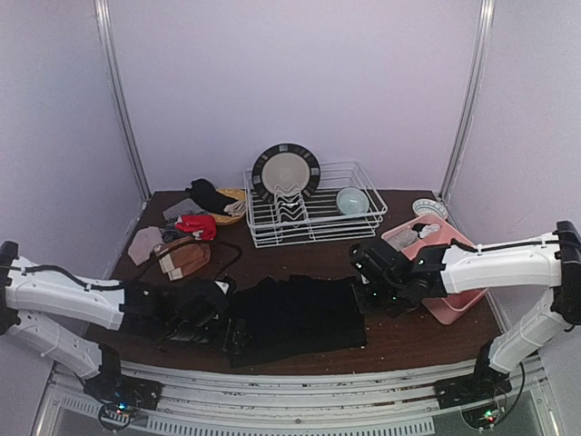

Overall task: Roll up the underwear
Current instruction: Adjust the underwear at the center of the board, then pick up the underwear from the center of the board.

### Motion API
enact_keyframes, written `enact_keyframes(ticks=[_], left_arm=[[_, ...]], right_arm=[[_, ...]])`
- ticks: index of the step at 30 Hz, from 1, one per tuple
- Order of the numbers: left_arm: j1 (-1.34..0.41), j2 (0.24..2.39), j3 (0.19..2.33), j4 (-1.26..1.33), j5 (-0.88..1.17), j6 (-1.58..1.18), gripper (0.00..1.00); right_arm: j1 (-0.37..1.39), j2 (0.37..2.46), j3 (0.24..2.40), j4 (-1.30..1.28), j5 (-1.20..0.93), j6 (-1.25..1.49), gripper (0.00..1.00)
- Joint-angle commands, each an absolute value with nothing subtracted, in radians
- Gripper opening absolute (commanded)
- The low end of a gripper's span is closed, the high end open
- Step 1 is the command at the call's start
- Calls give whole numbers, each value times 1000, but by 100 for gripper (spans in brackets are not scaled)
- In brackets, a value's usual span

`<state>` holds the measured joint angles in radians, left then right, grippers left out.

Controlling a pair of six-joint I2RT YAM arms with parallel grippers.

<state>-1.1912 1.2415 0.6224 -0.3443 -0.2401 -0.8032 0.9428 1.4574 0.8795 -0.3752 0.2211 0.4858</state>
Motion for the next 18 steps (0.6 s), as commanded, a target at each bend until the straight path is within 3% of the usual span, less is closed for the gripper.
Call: enact_keyframes(ticks=[1, 9, 14, 18], left_arm=[[-1183, 1085, 628, -482, -360, -837, 95], [-841, 1073, 530, -312, -105, -764, 88], [-763, 1218, 572, -256, -74, -724, 86], [-735, 1307, 576, -211, -55, -734, 76]], right_arm=[[1024, 1446, 926, -397, 209, 518, 52], [1183, 1684, 1135, -325, 167, 514, 48], [1285, 1843, 1306, -321, 173, 491, 48], [1349, 1972, 1457, -359, 200, 466, 54]])
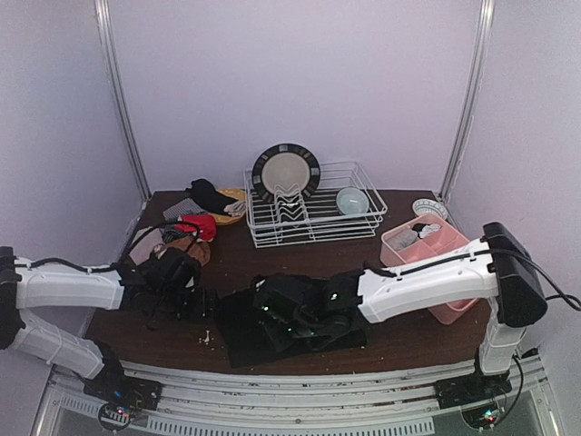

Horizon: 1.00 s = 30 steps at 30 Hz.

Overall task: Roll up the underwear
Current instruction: Pick up the underwear from the center of the board.

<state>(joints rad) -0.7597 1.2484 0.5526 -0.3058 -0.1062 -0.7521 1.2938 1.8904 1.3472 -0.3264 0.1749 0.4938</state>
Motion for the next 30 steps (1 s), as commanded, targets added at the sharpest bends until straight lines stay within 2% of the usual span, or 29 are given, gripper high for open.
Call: enact_keyframes(ticks=[1, 10, 16, 19, 22, 28, 30], left_arm=[[-732, 1312, 567, -201, -53, -744, 74], [-700, 1313, 533, -156, 12, -741, 72], [-678, 1392, 534, -94, 44, -741, 57], [-675, 1432, 539, -67, 52, -741, 47], [-673, 1470, 545, -42, 54, -742, 36], [-670, 1471, 541, -30, 34, -749, 0], [-671, 1425, 533, -56, 8, -752, 0]], right_arm=[[1362, 2017, 1510, -371, 199, 463, 56], [1413, 2249, 1801, -544, 253, 476, 59], [1413, 2344, 1882, -620, 286, 502, 57], [1411, 2371, 1886, -645, 302, 512, 48], [1411, 2373, 1870, -645, 300, 518, 34], [1417, 2301, 1787, -567, 251, 516, 0], [1421, 2268, 1746, -524, 215, 507, 0]])
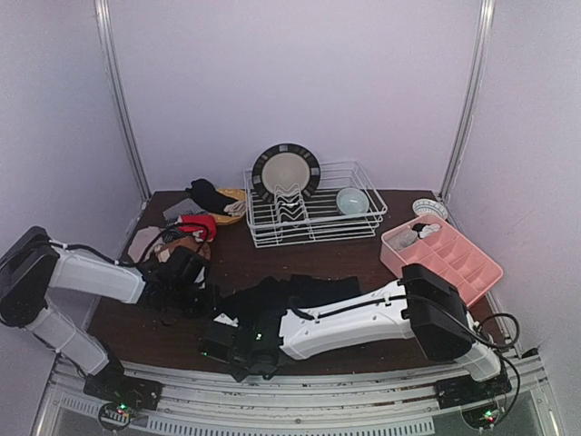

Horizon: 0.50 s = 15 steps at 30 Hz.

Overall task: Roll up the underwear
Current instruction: Pick up the underwear from the center of the board.

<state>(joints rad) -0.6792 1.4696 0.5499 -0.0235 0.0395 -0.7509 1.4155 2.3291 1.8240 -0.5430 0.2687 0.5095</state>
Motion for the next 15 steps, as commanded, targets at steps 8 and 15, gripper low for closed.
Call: enact_keyframes(ticks=[8, 15], left_arm=[[-675, 1054, 473, -373, -86, -796, 0], [-691, 727, 521, -711, -124, -842, 0]], right_arm=[[1448, 2158, 1661, -308, -36, 495, 0], [1457, 2085, 1622, -183, -133, 559, 0]])
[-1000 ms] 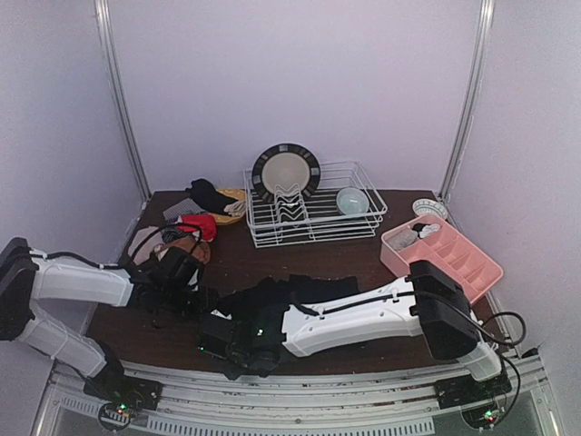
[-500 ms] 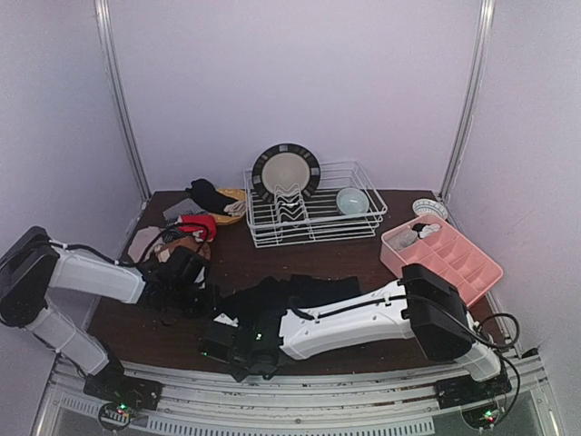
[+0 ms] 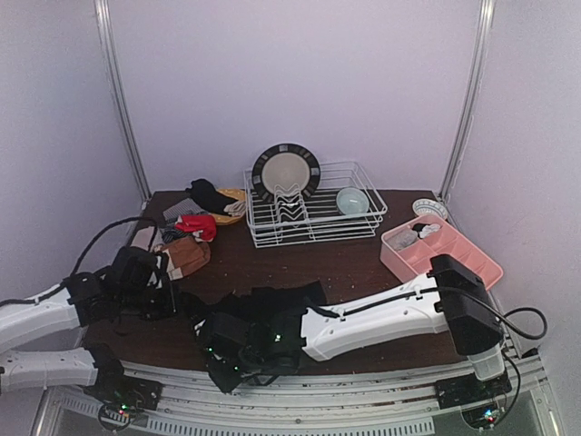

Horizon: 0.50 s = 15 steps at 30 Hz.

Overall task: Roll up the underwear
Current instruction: Pick up the underwear from the center of the board, then fold the underwear at the center of the board.

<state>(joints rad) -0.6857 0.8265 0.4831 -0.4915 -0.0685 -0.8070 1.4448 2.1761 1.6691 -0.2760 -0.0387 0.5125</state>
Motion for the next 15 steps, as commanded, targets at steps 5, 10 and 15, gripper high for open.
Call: enact_keyframes(ticks=[5, 10, 15], left_arm=[[-714, 807, 628, -754, -104, -825, 0], [-831, 1030, 820, -733, -187, -812, 0], [-894, 1280, 1009, -709, -210, -767, 0]], right_arm=[[1446, 1938, 1442, -119, -87, 585, 0], [1401, 1771, 1239, -76, -47, 623, 0], [1354, 1641, 1074, -53, -18, 660, 0]])
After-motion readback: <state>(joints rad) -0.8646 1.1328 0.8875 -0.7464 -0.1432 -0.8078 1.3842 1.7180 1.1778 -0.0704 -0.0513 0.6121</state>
